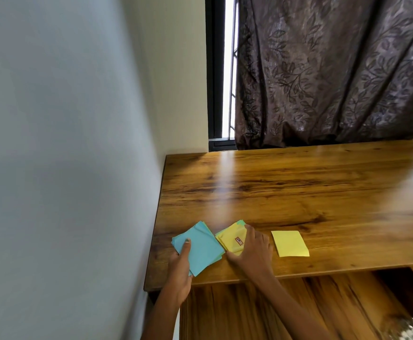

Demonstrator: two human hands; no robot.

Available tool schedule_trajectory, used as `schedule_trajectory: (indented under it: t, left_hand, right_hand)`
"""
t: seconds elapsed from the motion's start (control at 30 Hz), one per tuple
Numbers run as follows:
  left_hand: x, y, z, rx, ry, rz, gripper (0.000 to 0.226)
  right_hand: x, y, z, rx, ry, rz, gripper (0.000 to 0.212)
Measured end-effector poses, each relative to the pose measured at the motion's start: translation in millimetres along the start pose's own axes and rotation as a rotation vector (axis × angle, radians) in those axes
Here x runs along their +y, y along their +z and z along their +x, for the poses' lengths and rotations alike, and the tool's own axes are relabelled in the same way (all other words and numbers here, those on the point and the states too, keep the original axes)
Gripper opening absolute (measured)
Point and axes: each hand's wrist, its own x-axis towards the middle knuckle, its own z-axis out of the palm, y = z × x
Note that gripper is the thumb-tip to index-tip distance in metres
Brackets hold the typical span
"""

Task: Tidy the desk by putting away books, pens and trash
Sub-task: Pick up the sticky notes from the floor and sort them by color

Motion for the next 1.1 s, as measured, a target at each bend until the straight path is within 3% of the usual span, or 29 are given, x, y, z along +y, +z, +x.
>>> schedule_trajectory:
  t: [0.2, 0.5, 0.67, 0.8, 0.9, 1.1]
  left_hand:
    - [0, -2, 1, -0.012, 0.011, -0.007, 0.022]
    - [0, -2, 1, -0.027, 0.017, -0.03, 0.013]
    - [-1, -1, 3, -0.008, 0.016, -0.046, 0.013]
    - [-1, -3, 5, -0.013, 0.013, -0.044, 0.009]
    - [-2, -3, 4, -0.014, 0.007, -0.04, 0.007]
    - [-1, -4, 4, -0.01, 0.013, -0.038, 0.006]
  right_hand:
    - [6, -2, 2, 0.02, 0.013, 0.169, 0.103]
    - [45, -29, 11, 0.308, 0.185, 0.29, 0.092]
    - [65, -30, 8, 0.141, 0.316, 0.048, 0.084]
    - [40, -20, 4, 0.208, 0.075, -0.002, 0.071]
    - [15, -9, 3, 0.05, -0.033, 0.013, 0.081]
    - [2, 4, 5, -0.071, 0.077, -0.018, 0.092]
